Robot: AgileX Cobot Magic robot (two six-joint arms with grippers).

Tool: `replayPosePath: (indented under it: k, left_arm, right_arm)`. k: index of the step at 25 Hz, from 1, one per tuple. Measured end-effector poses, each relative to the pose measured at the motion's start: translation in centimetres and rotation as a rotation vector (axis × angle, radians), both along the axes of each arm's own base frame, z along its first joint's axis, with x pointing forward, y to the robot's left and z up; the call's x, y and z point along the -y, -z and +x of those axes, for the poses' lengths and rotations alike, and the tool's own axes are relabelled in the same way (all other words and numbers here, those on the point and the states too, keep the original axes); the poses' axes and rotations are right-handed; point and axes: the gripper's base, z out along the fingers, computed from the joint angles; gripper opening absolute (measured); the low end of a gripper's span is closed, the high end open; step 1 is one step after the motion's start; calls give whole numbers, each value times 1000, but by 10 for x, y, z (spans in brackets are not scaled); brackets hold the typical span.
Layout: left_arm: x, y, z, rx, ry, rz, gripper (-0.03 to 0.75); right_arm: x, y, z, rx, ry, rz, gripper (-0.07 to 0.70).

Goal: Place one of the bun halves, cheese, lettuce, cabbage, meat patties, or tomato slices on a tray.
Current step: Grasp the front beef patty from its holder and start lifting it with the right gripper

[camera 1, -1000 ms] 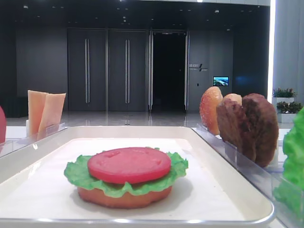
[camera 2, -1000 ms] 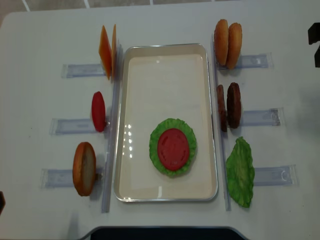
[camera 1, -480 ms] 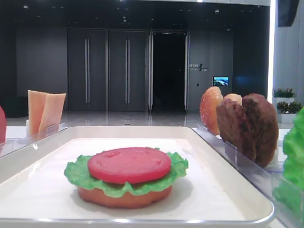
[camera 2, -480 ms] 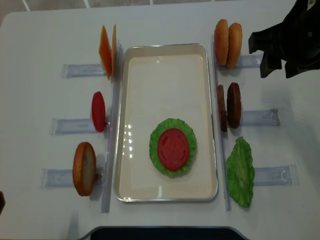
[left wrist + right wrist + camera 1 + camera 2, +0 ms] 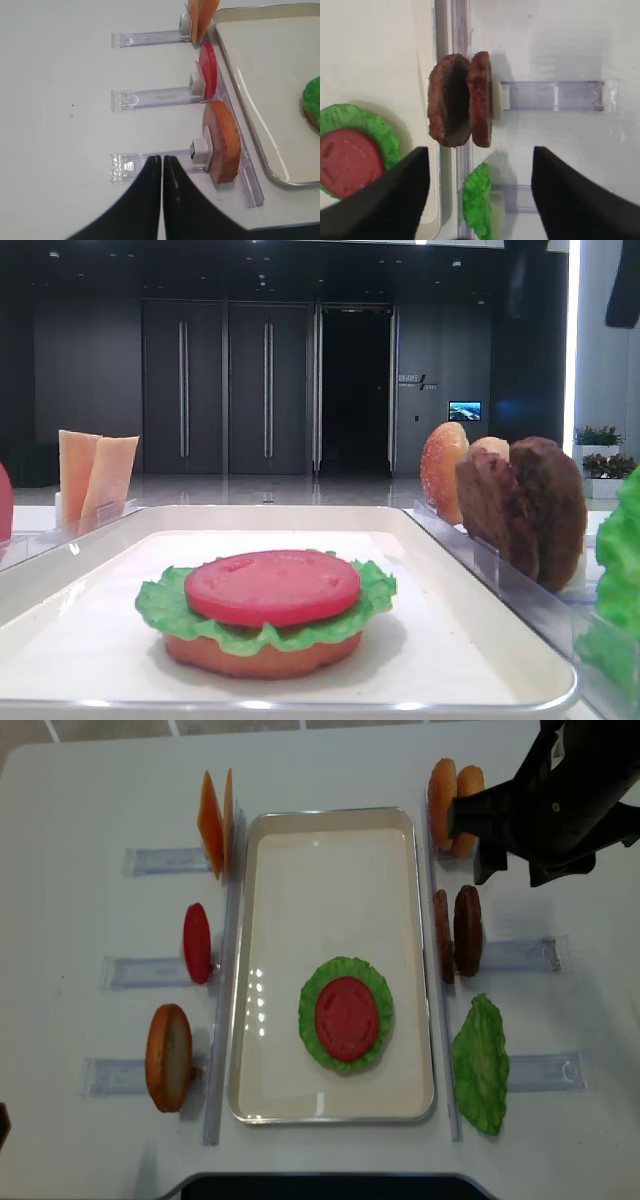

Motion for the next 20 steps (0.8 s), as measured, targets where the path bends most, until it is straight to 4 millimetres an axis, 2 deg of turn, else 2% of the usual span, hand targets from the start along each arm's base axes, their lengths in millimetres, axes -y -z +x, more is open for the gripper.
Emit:
replayPosePath:
  k: [7,14,20]
  left_arm:
    - [0,0,0,0,0,0,0]
    - [0,0,0,0,0,0,0]
    - [0,0,0,0,0,0,0]
  right_arm:
    - [-25,19,8,-6,-29,4,456]
    - [-33,25,20,-12,-14,5,458]
    - [-36,31,23,-27,-9,14,458]
